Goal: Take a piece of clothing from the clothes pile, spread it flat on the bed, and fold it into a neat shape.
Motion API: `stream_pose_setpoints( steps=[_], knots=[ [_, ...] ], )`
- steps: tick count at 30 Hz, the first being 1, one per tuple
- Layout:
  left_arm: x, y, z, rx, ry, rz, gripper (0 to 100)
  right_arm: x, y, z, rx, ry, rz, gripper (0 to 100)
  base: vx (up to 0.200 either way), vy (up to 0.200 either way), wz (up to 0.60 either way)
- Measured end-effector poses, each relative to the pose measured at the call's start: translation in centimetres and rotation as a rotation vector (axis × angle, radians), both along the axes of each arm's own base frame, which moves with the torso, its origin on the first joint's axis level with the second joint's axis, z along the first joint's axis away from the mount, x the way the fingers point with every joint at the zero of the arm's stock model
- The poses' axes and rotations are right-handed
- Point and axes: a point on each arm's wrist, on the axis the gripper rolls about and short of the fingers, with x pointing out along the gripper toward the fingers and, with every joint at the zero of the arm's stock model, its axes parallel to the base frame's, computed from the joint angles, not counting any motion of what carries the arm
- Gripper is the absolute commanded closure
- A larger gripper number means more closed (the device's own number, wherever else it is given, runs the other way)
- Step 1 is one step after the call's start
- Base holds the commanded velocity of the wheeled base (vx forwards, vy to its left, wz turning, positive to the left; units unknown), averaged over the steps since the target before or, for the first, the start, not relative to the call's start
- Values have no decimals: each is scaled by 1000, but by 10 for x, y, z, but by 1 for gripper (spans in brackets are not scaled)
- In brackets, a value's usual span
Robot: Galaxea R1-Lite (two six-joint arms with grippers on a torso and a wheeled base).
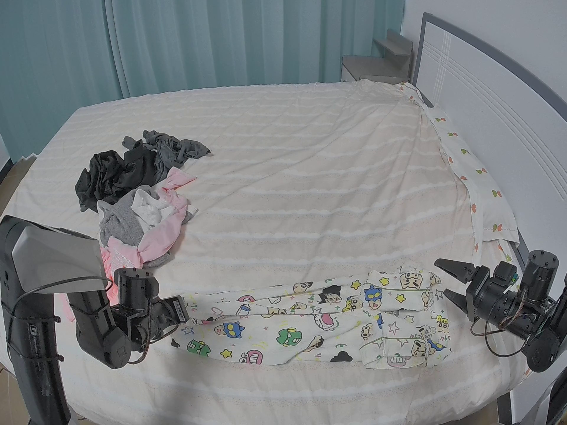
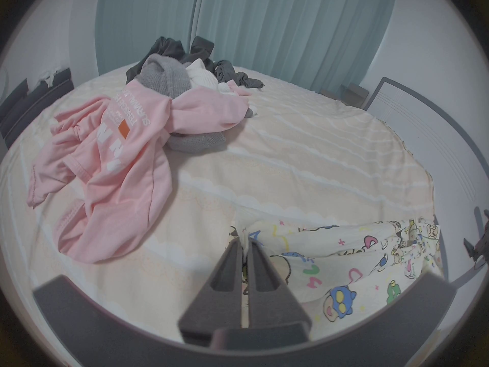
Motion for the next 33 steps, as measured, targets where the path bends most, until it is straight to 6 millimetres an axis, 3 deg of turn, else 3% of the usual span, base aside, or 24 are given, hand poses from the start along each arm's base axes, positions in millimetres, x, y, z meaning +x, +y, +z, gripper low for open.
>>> stream_pose_setpoints(
  steps=[8,14,24,33],
  knots=[
    [1,1,-7,-1,13,11,0,0,0,0,0,0,-2,0,0,0,0],
    [2,4,-1,-40,-4,45,0,0,-1,0,0,2,-4,0,0,0,0],
    [-13,17,27,-404,-4,160,0,9,-11,4,15,-32,20,0,0,0,0],
    [-45,30,44,-760,141,74,0,53,-16,-2,-138,-2,59,0,0,0,0]
  ],
)
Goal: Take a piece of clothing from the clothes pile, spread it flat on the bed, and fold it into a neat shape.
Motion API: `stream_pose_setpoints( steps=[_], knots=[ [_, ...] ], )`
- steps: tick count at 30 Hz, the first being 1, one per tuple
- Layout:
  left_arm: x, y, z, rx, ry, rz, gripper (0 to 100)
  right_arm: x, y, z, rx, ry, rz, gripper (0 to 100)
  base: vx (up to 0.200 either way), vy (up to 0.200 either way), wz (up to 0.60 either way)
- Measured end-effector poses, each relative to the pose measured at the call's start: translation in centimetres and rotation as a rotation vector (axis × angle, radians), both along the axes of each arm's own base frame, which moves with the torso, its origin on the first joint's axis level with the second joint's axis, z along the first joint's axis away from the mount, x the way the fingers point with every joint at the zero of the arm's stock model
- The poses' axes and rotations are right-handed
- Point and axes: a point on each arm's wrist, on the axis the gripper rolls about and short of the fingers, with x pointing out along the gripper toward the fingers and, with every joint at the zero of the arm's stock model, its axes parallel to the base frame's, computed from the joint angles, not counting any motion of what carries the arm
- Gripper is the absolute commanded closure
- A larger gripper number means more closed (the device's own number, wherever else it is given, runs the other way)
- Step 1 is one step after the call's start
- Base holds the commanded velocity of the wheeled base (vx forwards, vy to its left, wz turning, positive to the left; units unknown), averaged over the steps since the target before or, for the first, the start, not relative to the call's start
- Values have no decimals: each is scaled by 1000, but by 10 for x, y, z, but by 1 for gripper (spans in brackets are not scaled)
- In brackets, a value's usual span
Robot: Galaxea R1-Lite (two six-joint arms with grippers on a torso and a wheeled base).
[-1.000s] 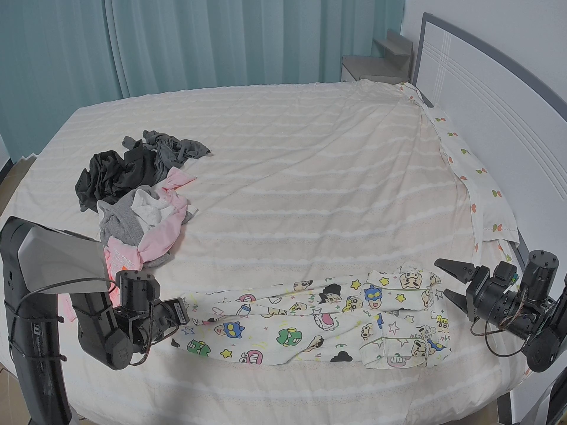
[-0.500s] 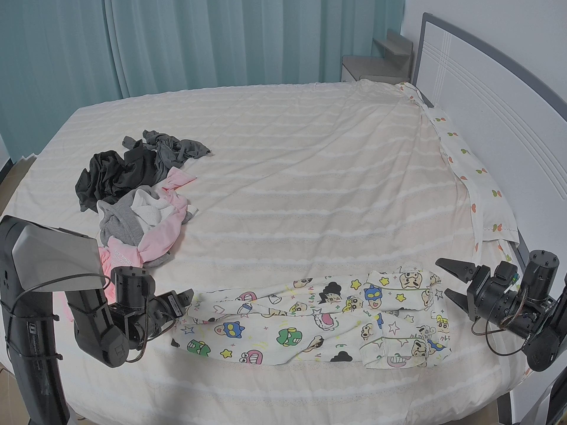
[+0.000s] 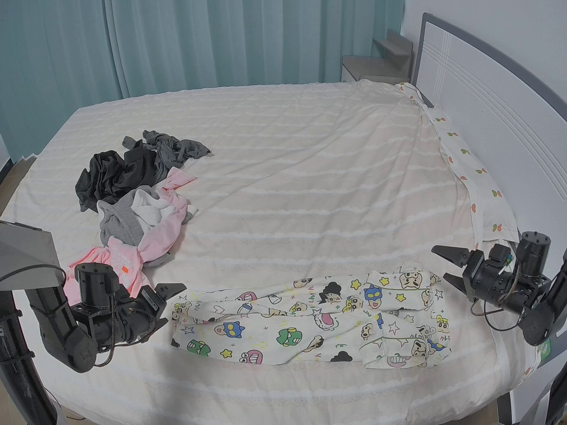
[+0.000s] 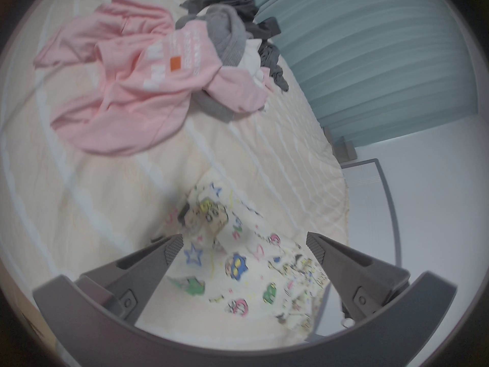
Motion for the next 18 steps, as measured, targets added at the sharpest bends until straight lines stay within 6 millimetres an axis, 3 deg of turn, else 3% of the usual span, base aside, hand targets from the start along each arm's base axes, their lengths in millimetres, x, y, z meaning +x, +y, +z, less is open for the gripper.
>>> stream_pose_setpoints(
  steps=[12,18],
  knots=[
    [-21,3,5,-117,54,-46,0,79,-12,-18,-339,23,83,0,0,0,0],
    [-24,2,5,-120,58,-55,0,96,-15,-32,-449,38,87,0,0,0,0]
  ],
)
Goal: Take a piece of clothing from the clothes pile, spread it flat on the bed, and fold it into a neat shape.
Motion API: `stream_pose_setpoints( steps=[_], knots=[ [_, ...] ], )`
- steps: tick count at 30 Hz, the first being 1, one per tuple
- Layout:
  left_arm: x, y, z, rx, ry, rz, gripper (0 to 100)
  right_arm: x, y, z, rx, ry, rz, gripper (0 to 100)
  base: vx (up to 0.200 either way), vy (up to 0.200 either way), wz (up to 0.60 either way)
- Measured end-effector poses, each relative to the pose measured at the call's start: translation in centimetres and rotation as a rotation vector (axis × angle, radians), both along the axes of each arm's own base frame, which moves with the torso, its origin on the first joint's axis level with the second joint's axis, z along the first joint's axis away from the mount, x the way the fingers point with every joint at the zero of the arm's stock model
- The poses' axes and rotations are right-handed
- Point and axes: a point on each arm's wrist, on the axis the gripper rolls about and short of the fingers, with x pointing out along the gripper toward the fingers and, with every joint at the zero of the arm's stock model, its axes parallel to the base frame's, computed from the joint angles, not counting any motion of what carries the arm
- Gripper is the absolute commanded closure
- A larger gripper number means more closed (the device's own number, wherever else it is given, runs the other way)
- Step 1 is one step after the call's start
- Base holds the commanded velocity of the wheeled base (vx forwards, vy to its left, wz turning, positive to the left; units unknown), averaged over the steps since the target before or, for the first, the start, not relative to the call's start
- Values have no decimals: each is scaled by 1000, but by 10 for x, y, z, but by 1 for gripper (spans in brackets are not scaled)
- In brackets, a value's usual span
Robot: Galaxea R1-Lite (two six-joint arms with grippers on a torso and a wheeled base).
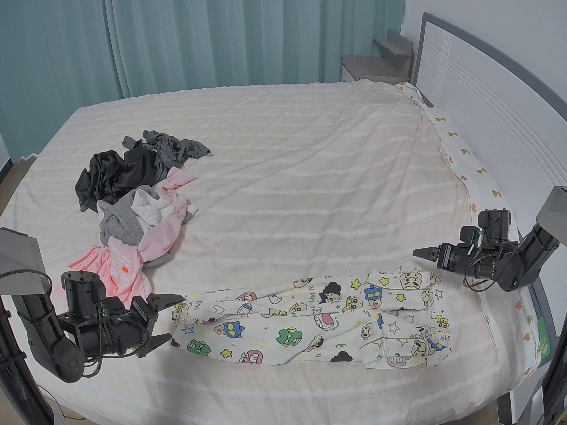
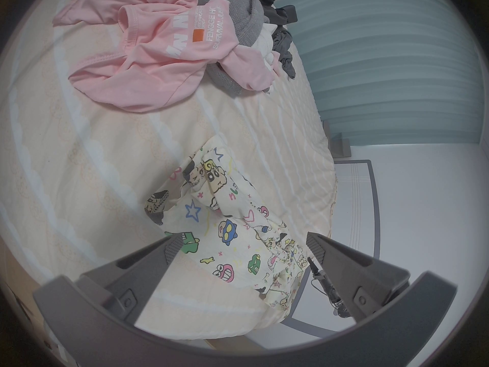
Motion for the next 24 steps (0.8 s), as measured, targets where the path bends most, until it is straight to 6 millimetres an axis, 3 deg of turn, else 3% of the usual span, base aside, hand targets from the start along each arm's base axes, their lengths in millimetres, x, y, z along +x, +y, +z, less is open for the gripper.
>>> stream_pose_setpoints(
  steps=[21,22,24],
  knots=[
    [-1,-2,-2,7,4,-10,0,10,27,-15,-65,-10,112,0,0,0,0],
    [-1,-2,-2,7,4,-10,0,11,27,-16,-65,-8,113,100,0,0,0],
    [-1,-2,-2,8,4,-9,0,13,28,-18,-66,-6,117,100,0,0,0]
  ],
)
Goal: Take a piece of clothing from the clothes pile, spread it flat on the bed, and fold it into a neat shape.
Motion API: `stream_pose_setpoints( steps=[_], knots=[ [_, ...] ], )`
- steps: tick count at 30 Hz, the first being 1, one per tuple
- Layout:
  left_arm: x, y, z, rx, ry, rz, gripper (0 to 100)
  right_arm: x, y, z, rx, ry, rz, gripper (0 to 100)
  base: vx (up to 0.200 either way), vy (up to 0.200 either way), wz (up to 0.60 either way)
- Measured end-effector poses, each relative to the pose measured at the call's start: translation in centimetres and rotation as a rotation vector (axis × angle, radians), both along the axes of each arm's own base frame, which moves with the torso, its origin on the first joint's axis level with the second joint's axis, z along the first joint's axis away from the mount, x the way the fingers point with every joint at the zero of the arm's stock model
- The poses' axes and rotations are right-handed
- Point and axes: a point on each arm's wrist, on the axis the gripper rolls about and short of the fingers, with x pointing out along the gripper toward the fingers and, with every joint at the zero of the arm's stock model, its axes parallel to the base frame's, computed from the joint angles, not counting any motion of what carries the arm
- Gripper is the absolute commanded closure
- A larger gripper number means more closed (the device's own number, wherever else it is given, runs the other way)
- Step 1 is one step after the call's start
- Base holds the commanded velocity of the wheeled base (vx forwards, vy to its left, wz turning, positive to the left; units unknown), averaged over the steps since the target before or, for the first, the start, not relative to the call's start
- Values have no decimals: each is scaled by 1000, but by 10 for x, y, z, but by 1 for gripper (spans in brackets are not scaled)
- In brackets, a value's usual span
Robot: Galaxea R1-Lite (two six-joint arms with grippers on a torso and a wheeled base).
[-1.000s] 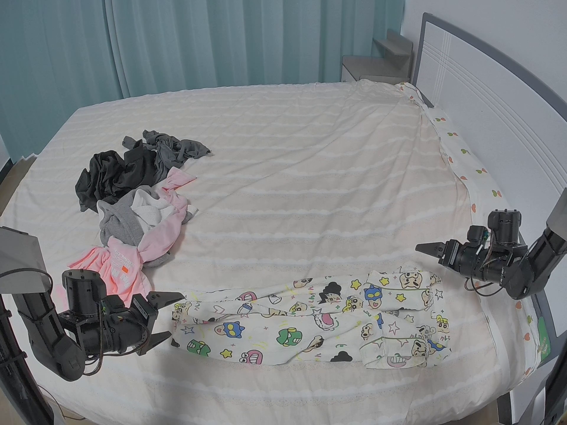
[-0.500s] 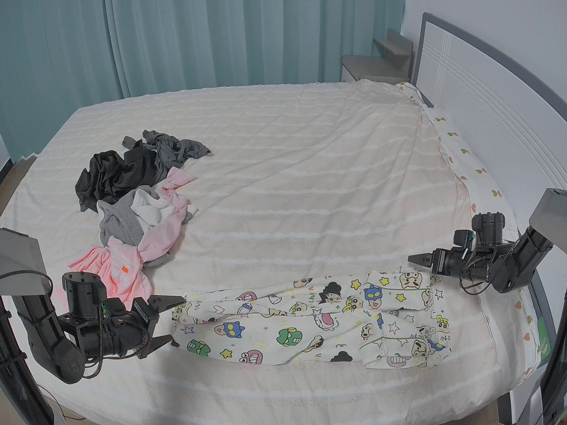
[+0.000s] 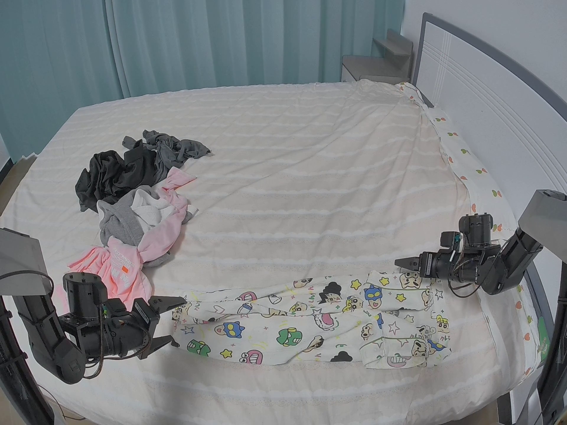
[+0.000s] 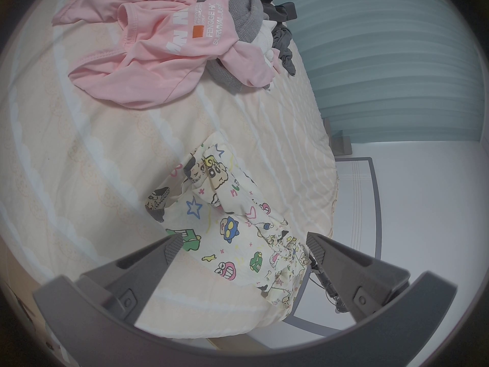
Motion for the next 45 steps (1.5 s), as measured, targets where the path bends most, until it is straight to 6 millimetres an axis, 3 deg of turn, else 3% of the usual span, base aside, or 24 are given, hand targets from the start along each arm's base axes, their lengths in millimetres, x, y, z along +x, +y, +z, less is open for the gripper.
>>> stream_pose_setpoints(
  steps=[9,21,22,45],
  knots=[
    [0,0,0,2,0,2,0,-6,3,-10,-42,15,38,100,0,0,0],
    [0,0,0,3,0,3,0,-18,1,1,-42,5,41,100,0,0,0],
    [0,0,0,3,0,3,0,-19,1,1,-43,5,42,0,0,0,0],
    [0,-1,-1,3,3,1,0,-41,1,16,-42,-40,94,0,0,0,0]
  ],
)
